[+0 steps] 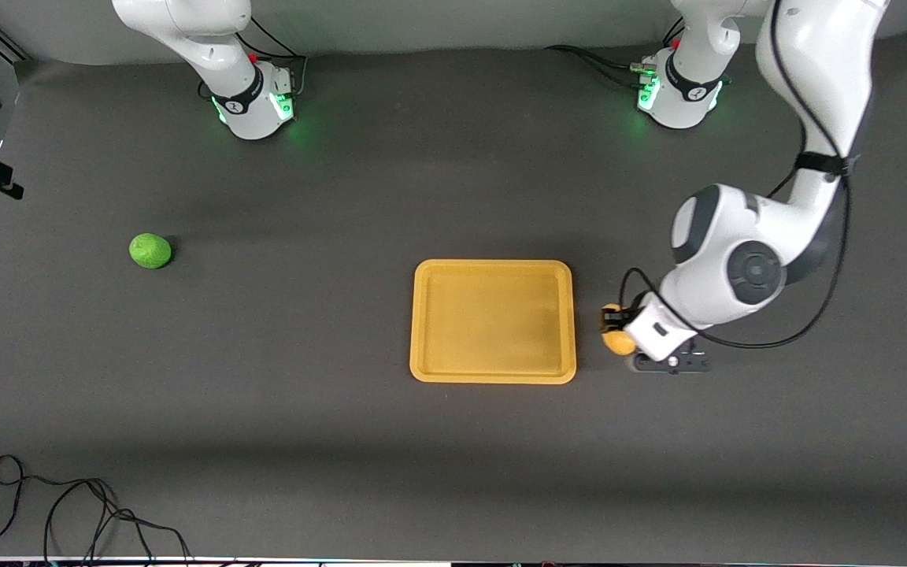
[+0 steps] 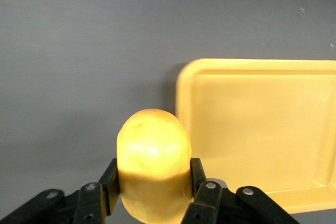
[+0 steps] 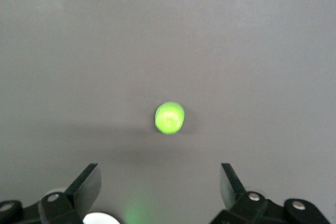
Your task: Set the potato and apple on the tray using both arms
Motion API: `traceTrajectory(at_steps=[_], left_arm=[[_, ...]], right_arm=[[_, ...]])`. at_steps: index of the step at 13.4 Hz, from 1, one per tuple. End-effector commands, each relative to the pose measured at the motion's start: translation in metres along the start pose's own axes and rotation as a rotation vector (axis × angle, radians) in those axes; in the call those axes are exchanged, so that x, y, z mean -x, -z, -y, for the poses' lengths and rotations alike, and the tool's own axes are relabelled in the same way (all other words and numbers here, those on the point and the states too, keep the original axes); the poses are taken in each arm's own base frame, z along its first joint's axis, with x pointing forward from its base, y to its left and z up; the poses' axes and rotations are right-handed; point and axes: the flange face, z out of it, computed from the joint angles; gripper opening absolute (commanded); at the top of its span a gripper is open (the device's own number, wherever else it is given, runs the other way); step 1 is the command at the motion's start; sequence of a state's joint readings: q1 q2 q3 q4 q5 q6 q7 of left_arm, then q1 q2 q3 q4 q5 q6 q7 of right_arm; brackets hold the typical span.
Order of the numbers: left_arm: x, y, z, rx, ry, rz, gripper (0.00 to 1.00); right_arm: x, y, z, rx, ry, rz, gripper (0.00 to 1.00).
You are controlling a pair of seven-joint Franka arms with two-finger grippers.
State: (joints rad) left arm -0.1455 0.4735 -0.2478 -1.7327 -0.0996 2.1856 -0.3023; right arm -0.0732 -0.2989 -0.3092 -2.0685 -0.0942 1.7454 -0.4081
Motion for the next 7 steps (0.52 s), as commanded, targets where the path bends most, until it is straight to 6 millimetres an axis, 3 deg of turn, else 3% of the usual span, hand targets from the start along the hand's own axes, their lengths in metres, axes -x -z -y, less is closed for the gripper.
traceTrajectory(at_steps=[1, 4, 7], left_arm=[[0.003, -0.053, -0.042, -0.002, -0.007, 0.015, 0.18], [0.013, -0.091, -0.063, -0.001, -0.01, 0.025, 0.18], [0.014, -0.092, -0.064, -0.007, 0.002, 0.032, 0.18]], right_arm=[[0.041, -0.008, 0.011, 0.007, 0.039, -0.021, 1.0], [0.026, -0.039, -0.001, 0.008, 0.022, 0.015, 1.0], [0.02, -0.106, -0.013, 0.005, 0.0, 0.02, 1.0]])
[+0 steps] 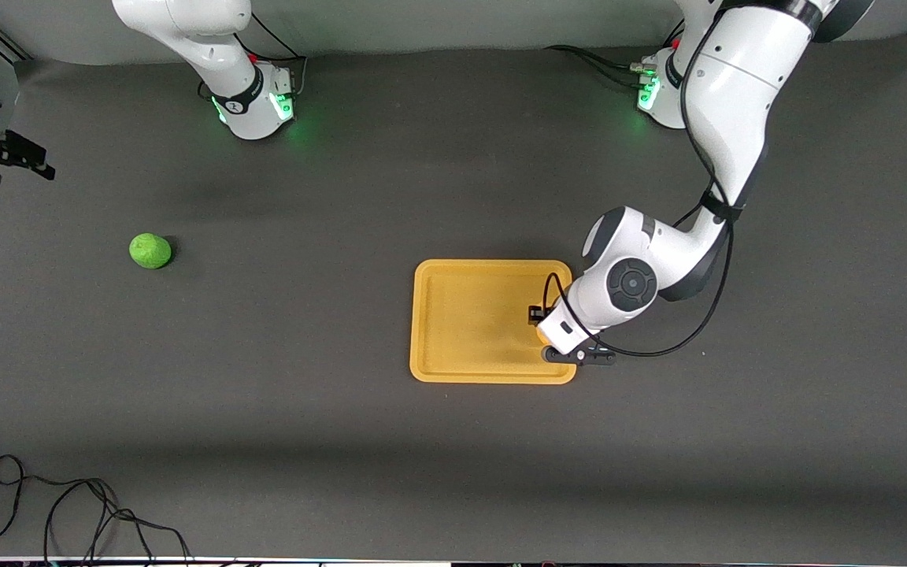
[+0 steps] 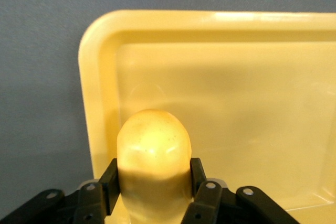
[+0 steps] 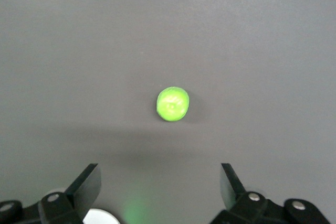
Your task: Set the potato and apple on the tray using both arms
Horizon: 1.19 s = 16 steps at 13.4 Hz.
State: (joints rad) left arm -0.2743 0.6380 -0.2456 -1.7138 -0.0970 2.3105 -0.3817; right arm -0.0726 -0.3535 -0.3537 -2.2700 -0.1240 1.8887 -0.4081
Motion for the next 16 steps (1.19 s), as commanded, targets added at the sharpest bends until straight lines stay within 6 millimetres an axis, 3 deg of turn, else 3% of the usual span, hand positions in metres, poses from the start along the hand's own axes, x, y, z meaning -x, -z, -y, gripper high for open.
traceTrajectory(at_steps=[1, 4, 8, 9, 10, 11, 14, 15, 16], left_arm=[[-0.004, 0.01, -0.002, -0.015, 0.017, -0.007, 0.2], [-0.002, 0.004, 0.0, -0.041, 0.001, 0.003, 0.22], [-0.001, -0.003, -0.001, -0.041, 0.005, 0.005, 0.4], [-0.001, -0.004, -0.001, -0.042, 0.005, 0.006, 0.53], [-0.002, -0.008, 0.001, -0.041, 0.005, 0.009, 0.84], [-0.002, -0.01, 0.001, -0.04, 0.003, 0.007, 0.99], [-0.002, -0.007, 0.003, -0.041, 0.005, 0.009, 1.0], [-0.004, 0.003, 0.005, -0.041, 0.013, 0.003, 1.0], [-0.006, 0.025, 0.004, -0.031, 0.017, -0.028, 1.0]], right_arm=[[-0.002, -0.064, -0.011, 0.015, 0.002, 0.002, 1.0], [0.001, -0.133, -0.015, 0.028, -0.02, -0.02, 1.0], [-0.006, -0.197, -0.015, 0.059, -0.027, -0.004, 1.0], [-0.007, -0.208, -0.013, 0.045, -0.045, 0.0, 1.0], [-0.012, -0.217, -0.005, 0.034, -0.038, -0.001, 1.0], [-0.014, -0.226, -0.003, 0.033, -0.036, 0.0, 1.0], [-0.014, -0.248, -0.005, 0.049, -0.033, 0.018, 1.0], [-0.013, -0.254, -0.005, 0.054, -0.032, 0.022, 1.0], [-0.013, -0.262, -0.007, 0.056, -0.042, 0.026, 1.0]])
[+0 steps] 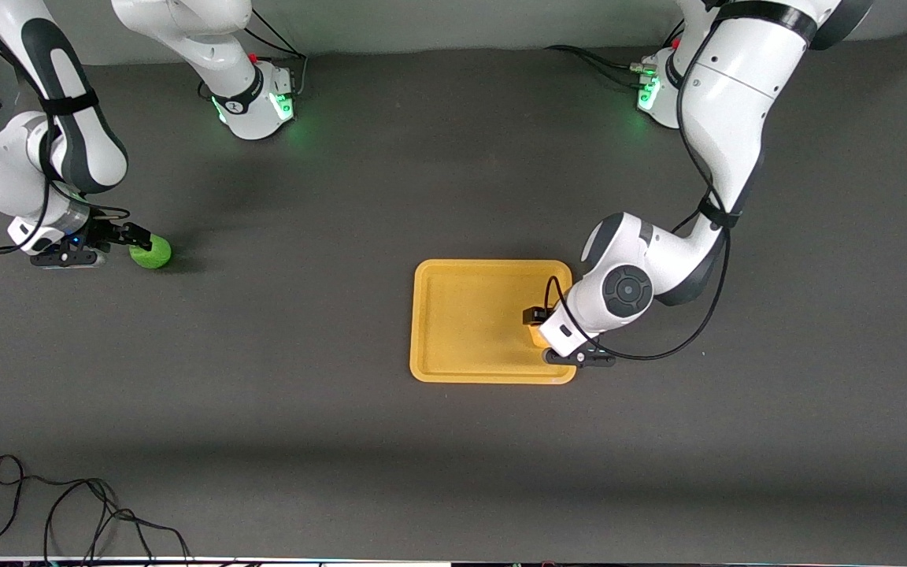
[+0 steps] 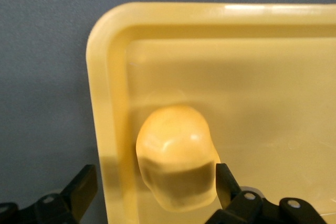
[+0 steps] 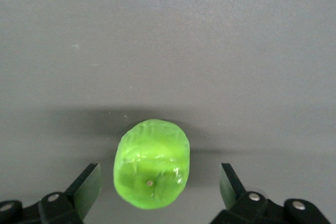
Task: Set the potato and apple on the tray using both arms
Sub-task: 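Withdraw the left gripper while the right gripper reaches toward the green apple, then grasp the green apple with the right gripper and lift it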
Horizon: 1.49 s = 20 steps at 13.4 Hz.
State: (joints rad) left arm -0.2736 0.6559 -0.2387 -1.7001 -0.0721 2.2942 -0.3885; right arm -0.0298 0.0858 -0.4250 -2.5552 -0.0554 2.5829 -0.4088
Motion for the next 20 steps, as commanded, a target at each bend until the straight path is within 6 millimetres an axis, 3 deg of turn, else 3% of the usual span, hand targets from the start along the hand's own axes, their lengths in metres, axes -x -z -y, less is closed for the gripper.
traceTrajectory(at_steps=[1, 3, 5, 7, 8, 10, 11, 14, 15, 18, 20], left_arm=[[-0.004, 0.061, -0.002, 0.008, 0.024, -0.079, 1.0], [-0.013, 0.13, 0.025, 0.034, 0.074, -0.163, 1.0], [-0.008, 0.178, 0.054, 0.005, 0.09, -0.151, 1.0], [-0.002, 0.232, 0.116, -0.032, 0.099, -0.142, 1.0], [0.011, 0.252, 0.136, -0.058, 0.083, -0.089, 1.0], [0.025, 0.292, 0.188, -0.099, 0.094, -0.087, 1.0], [0.031, 0.301, 0.198, -0.129, 0.058, -0.098, 1.0], [0.035, 0.327, 0.246, -0.167, -0.042, -0.144, 1.0], [0.038, 0.336, 0.253, -0.172, -0.057, -0.162, 1.0], [0.046, 0.351, 0.273, -0.182, -0.089, -0.168, 1.0], [0.059, 0.347, 0.288, -0.189, -0.099, -0.148, 1.0]], right_arm=[[0.001, -0.021, -0.004, -0.006, -0.016, -0.007, 1.0], [0.006, -0.037, -0.004, -0.032, -0.01, 0.004, 1.0], [0.009, -0.049, -0.006, -0.055, -0.01, 0.008, 1.0], [0.007, -0.053, -0.005, -0.047, 0.001, 0.006, 1.0], [0.006, -0.052, -0.004, -0.046, 0.006, 0.003, 0.92], [-0.002, -0.047, 0.004, -0.043, 0.031, -0.007, 0.6], [-0.009, -0.037, 0.007, -0.044, 0.041, -0.025, 0.54], [-0.038, 0.013, 0.011, -0.059, 0.07, -0.093, 0.52], [-0.048, 0.037, 0.01, -0.071, 0.072, -0.113, 0.52], [-0.093, 0.133, 0.005, -0.093, 0.139, -0.086, 0.51], [-0.115, 0.215, -0.007, -0.047, 0.162, -0.047, 0.51]])
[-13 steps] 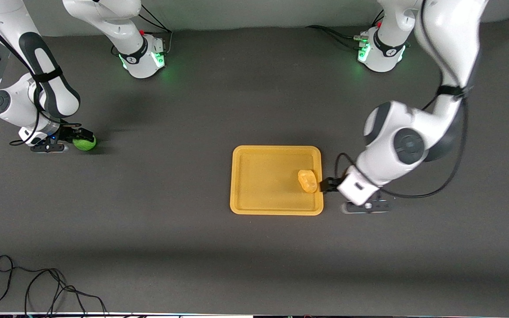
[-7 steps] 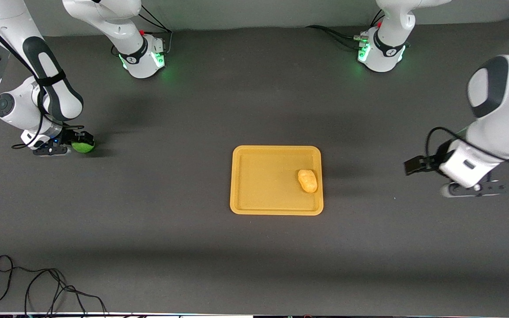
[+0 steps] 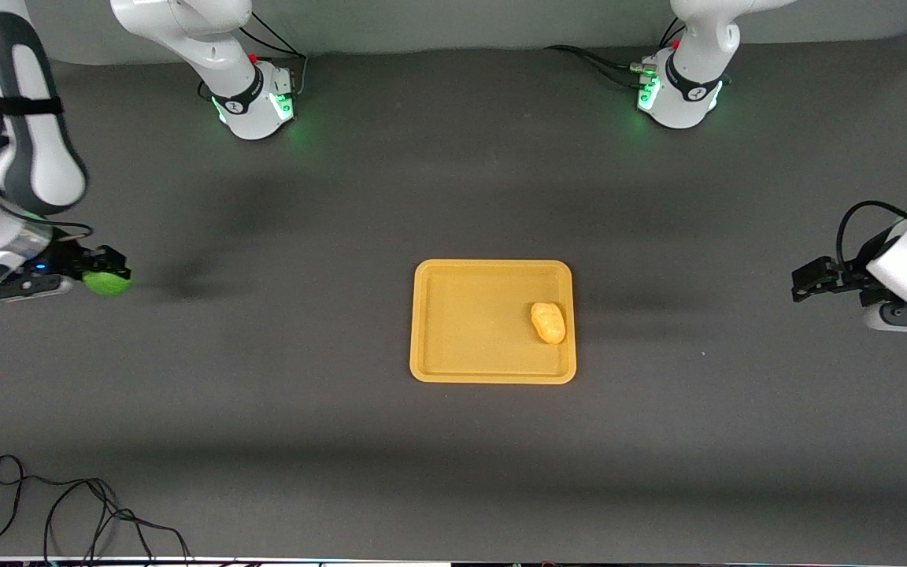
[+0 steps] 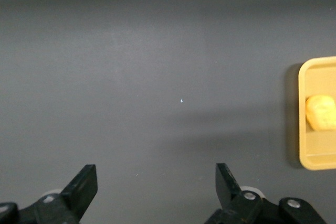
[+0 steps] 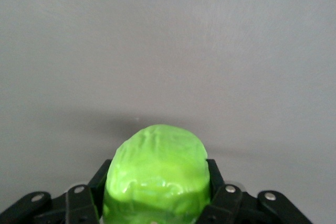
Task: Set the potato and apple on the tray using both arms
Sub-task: 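Grasp the green apple with the right gripper and lift it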
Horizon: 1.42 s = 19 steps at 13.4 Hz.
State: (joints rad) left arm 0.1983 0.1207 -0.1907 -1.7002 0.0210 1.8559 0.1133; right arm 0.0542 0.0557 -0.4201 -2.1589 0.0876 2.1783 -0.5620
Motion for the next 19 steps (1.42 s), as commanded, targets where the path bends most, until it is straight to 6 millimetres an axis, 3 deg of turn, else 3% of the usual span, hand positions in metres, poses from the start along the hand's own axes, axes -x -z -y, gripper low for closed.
traceTrajectory(at_steps=[1, 3, 5, 8, 9, 12, 14, 17, 19], left_arm=[[0.021, -0.002, 0.011, -0.022, -0.018, 0.007, 1.0], [0.019, -0.001, 0.012, -0.017, -0.015, 0.003, 1.0], [0.018, -0.001, 0.013, -0.01, -0.009, -0.001, 1.0], [0.02, -0.003, 0.024, -0.014, -0.006, 0.003, 1.0], [0.02, -0.002, 0.023, -0.013, -0.005, 0.003, 1.0], [0.024, 0.001, 0.015, -0.01, -0.003, 0.021, 1.0], [0.02, 0.005, 0.013, -0.014, -0.022, 0.001, 1.0], [0.02, 0.008, 0.013, -0.025, -0.016, -0.003, 1.0], [0.02, 0.008, 0.012, -0.026, -0.02, -0.005, 1.0]], right_arm=[[-0.031, 0.104, -0.007, 0.052, 0.03, 0.037, 0.51], [-0.046, 0.162, 0.008, 0.062, 0.057, 0.045, 0.5], [-0.069, 0.189, 0.054, 0.092, 0.088, 0.032, 0.5], [-0.115, 0.194, 0.176, 0.11, 0.081, -0.006, 0.5], [-0.136, 0.19, 0.231, 0.125, 0.074, -0.019, 0.5], [-0.178, 0.159, 0.389, 0.165, 0.032, -0.056, 0.5], [-0.185, 0.123, 0.483, 0.122, -0.048, -0.053, 0.5], [-0.16, 0.068, 0.633, 0.118, -0.116, -0.067, 0.5], [-0.138, 0.027, 0.711, 0.061, -0.184, -0.057, 0.5]])
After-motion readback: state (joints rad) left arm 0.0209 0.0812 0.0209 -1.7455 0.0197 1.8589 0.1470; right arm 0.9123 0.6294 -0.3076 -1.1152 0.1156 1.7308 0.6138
